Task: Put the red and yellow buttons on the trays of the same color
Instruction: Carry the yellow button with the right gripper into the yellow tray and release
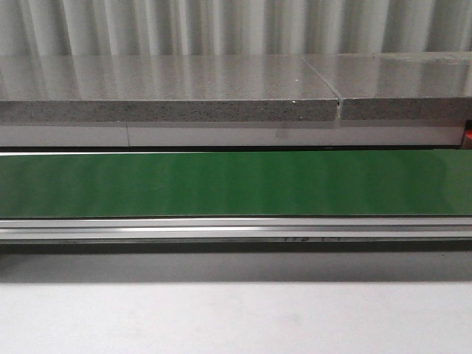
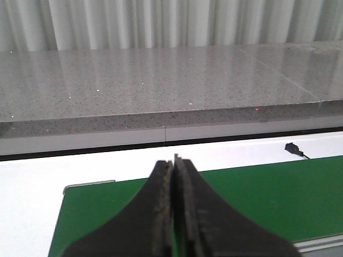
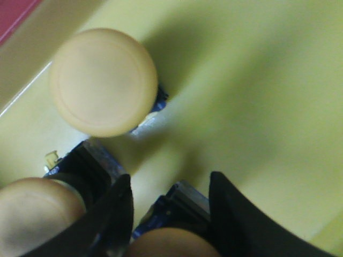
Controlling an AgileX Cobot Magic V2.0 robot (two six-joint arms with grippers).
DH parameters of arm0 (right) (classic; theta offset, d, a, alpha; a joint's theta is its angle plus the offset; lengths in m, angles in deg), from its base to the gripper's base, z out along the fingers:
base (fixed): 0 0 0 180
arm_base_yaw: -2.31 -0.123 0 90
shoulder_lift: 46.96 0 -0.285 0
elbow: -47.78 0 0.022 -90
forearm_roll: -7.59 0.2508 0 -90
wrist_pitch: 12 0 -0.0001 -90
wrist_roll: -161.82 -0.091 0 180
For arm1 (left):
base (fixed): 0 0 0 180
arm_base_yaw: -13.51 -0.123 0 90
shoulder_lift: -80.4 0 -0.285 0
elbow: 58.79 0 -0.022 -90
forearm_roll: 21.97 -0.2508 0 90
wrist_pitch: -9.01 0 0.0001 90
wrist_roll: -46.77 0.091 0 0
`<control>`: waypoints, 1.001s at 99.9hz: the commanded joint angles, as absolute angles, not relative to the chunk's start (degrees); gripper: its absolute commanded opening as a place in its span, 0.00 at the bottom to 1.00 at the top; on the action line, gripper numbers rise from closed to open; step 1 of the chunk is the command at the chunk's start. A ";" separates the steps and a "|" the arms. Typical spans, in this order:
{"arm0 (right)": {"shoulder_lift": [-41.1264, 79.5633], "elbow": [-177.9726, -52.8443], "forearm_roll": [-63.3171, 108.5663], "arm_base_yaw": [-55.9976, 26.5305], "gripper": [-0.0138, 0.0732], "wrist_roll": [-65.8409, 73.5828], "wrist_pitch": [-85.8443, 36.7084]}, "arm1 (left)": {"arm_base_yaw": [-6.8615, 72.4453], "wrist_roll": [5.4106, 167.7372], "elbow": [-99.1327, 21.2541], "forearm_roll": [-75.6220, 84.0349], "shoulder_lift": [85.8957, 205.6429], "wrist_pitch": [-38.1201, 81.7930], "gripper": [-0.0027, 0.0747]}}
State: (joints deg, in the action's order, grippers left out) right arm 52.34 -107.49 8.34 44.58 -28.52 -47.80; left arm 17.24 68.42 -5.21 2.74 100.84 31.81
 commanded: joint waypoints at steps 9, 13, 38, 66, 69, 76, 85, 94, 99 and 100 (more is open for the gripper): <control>52.40 -108.84 8.16 45.11 0.22 -28.96 -45.39 | 17.67 68.40 -6.68 3.50 101.36 27.93 0.01; 52.70 -108.84 8.16 45.11 0.22 -28.96 -45.39 | 17.67 68.40 -6.68 3.50 101.36 27.93 0.01; 52.70 -108.84 8.16 45.11 0.53 -29.47 -46.14 | 17.67 68.40 -6.68 3.50 101.36 27.93 0.01; 50.92 -108.84 8.16 45.11 0.71 -29.79 -47.41 | 17.67 68.40 -6.68 3.50 101.36 27.93 0.01; 50.43 -108.84 8.16 45.11 0.71 -29.79 -47.41 | 17.67 68.40 -6.68 3.50 101.36 27.93 0.01; 49.16 -108.84 8.11 45.11 0.71 -29.79 -47.48 | 17.67 68.40 -6.68 3.50 101.36 27.93 0.01; 47.52 -108.84 7.91 45.11 0.71 -29.79 -47.48 | 17.67 68.40 -6.68 3.50 101.36 27.93 0.01; 45.88 -108.84 7.59 45.11 0.71 -29.79 -47.57 | 17.67 68.40 -6.68 3.50 101.36 27.93 0.01; 45.01 -108.84 7.59 45.11 0.71 -29.79 -47.64 | 17.67 68.40 -6.68 3.50 101.36 27.93 0.01; 44.89 -108.84 7.59 45.11 0.71 -29.79 -47.64 | 17.67 68.40 -6.68 3.50 101.36 27.93 0.01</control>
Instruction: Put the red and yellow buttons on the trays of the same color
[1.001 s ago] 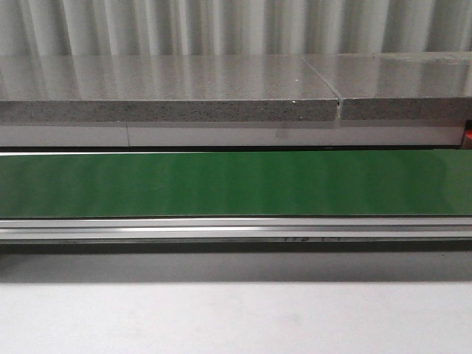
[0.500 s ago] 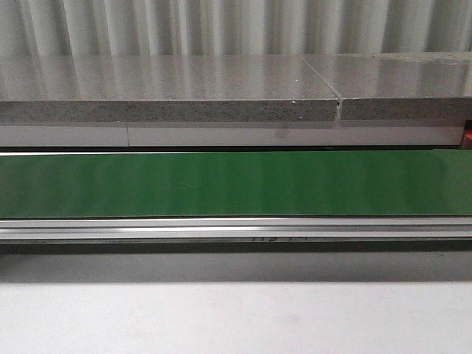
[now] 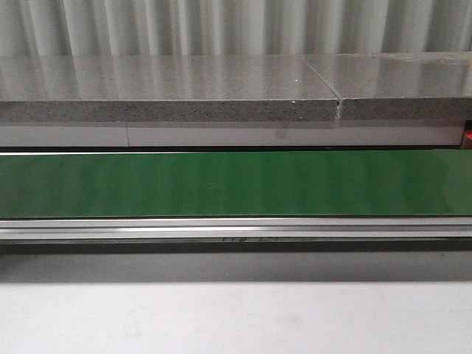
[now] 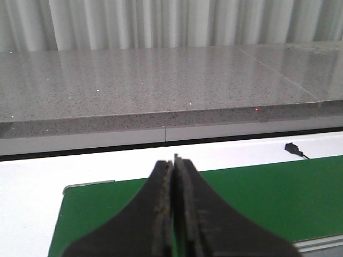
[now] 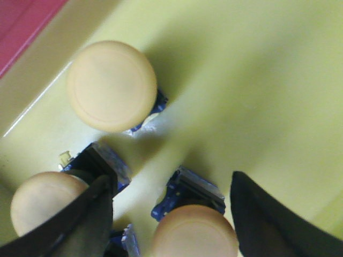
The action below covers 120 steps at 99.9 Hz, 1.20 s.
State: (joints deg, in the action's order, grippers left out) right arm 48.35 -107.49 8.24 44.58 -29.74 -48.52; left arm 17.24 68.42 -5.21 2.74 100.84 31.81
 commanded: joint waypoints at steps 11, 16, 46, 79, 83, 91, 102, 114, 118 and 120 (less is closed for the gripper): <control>42.52 -108.84 7.59 45.11 0.71 -29.79 -47.90 | 17.67 68.40 -6.68 3.50 101.36 27.93 0.01; 40.88 -108.84 7.59 45.11 0.71 -29.79 -47.95 | 17.67 68.40 -6.68 3.50 101.36 27.93 0.01; 27.49 -108.84 9.01 36.58 0.71 -29.74 -48.28 | 17.67 68.40 -6.68 3.50 101.36 27.93 0.01; 11.73 -107.38 9.01 15.41 0.71 -23.70 -47.52 | 17.67 68.40 -6.68 3.50 101.36 27.93 0.01; 9.71 -106.27 9.01 13.07 0.71 -23.34 -46.81 | 17.67 68.40 -6.68 3.50 101.36 27.93 0.01; 5.77 -103.29 9.01 9.01 0.71 -22.44 -44.92 | 17.67 68.40 -6.68 3.50 101.36 27.93 0.01; 0.61 -98.91 9.01 5.57 0.71 -22.29 -43.58 | 17.67 68.40 -6.68 3.50 101.36 27.93 0.01; -5.26 -94.08 9.01 3.35 0.71 -21.54 -43.63 | 17.67 68.40 -6.68 3.50 101.36 27.93 0.01; -7.26 -92.65 9.01 2.75 0.70 -21.18 -43.63 | 17.67 68.40 -6.68 3.50 101.36 27.93 0.01; -8.25 -92.25 9.01 2.50 0.70 -21.10 -43.74 | 17.67 68.40 -6.68 3.50 101.36 27.93 0.01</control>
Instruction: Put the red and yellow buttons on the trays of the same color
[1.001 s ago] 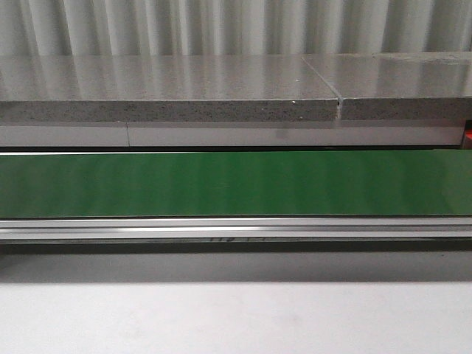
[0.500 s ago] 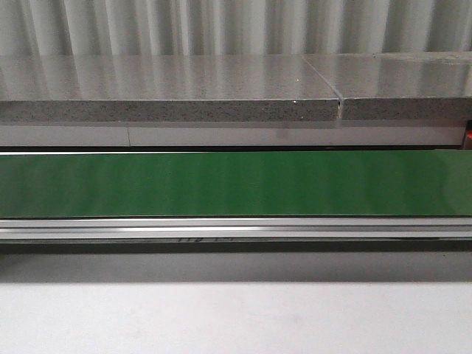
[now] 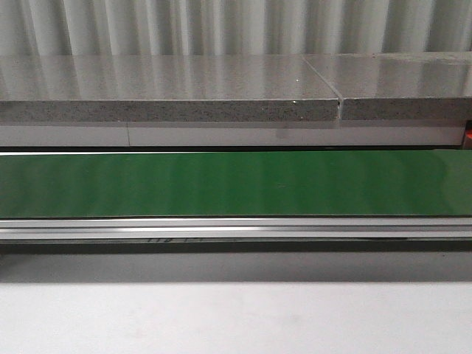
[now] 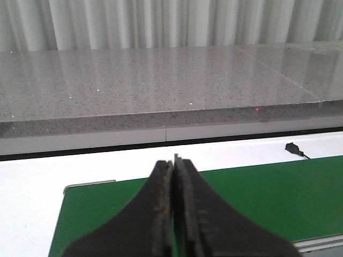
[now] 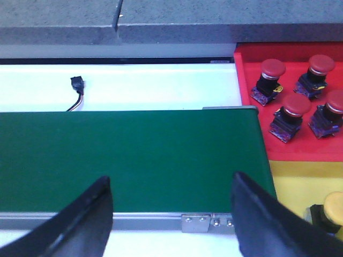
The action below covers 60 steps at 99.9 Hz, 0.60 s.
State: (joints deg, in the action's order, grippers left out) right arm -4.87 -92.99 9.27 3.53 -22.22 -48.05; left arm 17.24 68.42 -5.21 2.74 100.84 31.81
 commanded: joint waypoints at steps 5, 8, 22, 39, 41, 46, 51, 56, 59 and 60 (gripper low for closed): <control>-10.55 -90.93 9.01 1.92 0.68 -20.41 -44.18 | 17.67 68.40 -6.68 3.50 101.36 27.93 0.01; -12.12 -90.31 9.01 1.56 0.65 -19.63 -44.66 | 17.67 68.40 -6.68 3.50 101.36 27.93 0.01; -17.01 -88.75 9.01 1.21 0.43 -18.77 -46.38 | 17.67 68.40 -6.68 3.50 101.36 27.93 0.01; -19.23 -88.50 9.01 1.21 0.12 -18.77 -47.70 | 17.67 68.40 -6.68 3.50 101.36 27.93 0.01; -19.23 -88.50 9.01 1.21 0.07 -18.77 -47.78 | 17.67 68.40 -6.68 3.50 101.36 27.93 0.01; -19.23 -88.50 9.01 1.21 0.09 -18.77 -47.82 | 17.67 68.40 -6.68 3.50 101.36 27.93 0.01; -19.23 -88.50 9.01 1.21 0.08 -18.77 -47.82 | 17.67 68.40 -6.68 3.50 101.36 27.93 0.01; -19.23 -88.50 9.01 1.21 0.08 -18.77 -47.98 | 17.67 68.40 -6.68 3.50 101.36 27.93 0.01; -19.23 -88.50 9.01 1.21 0.08 -18.77 -48.23 | 17.67 68.40 -6.68 3.50 101.36 27.93 0.01; -19.23 -88.50 9.01 1.21 0.08 -18.77 -48.30 | 17.67 68.40 -6.68 3.50 101.36 27.93 0.01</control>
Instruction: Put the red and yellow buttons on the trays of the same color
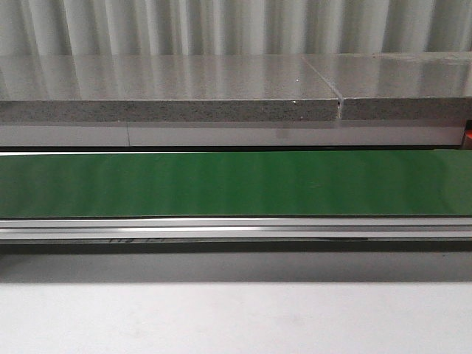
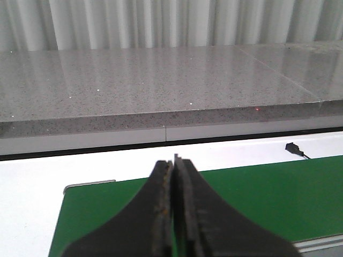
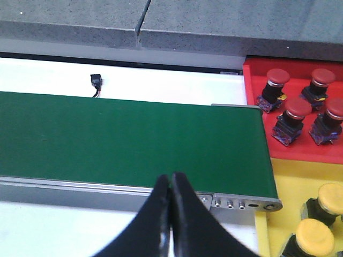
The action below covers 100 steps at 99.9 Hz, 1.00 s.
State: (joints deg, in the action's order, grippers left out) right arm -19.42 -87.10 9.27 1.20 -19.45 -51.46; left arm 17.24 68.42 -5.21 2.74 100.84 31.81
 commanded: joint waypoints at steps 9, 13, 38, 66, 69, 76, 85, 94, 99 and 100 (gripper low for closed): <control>-19.23 -88.50 9.01 1.21 0.08 -18.77 -48.63 | 17.67 68.40 -6.68 3.50 101.36 27.93 0.01; -19.23 -88.50 9.01 1.21 0.08 -18.77 -48.63 | 17.67 68.40 -6.68 3.50 101.36 27.93 0.01; -19.23 -88.50 9.01 1.21 0.08 -18.77 -48.69 | 17.67 68.40 -6.68 3.50 101.36 27.93 0.01; -19.23 -88.50 9.01 1.21 0.08 -18.77 -48.69 | 17.67 68.40 -6.68 3.50 101.36 27.93 0.01; -19.23 -88.50 9.01 1.21 0.08 -18.77 -48.69 | 17.67 68.40 -6.68 3.50 101.36 27.93 0.01; -19.23 -88.21 8.79 1.21 0.08 -18.77 -48.36 | 17.67 68.40 -6.68 3.50 101.36 27.93 0.01; -19.43 -87.65 8.71 1.21 0.08 -18.83 -46.87 | 17.67 68.40 -6.68 3.50 101.36 27.93 0.01; -20.75 -85.75 8.71 1.21 0.08 -18.83 -43.60 | 17.67 68.40 -6.68 3.50 101.36 27.93 0.01; -22.03 -84.09 8.71 1.21 0.08 -18.98 -41.34 | 17.67 68.40 -6.68 3.50 101.36 27.93 0.01; -22.47 -83.53 8.71 1.21 0.08 -18.96 -40.65 | 17.67 68.40 -6.68 3.50 101.36 27.93 0.01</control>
State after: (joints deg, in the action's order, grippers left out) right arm -21.05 -84.34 9.27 1.20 -19.40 -48.74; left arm 17.24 68.42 -5.21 2.74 100.84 31.81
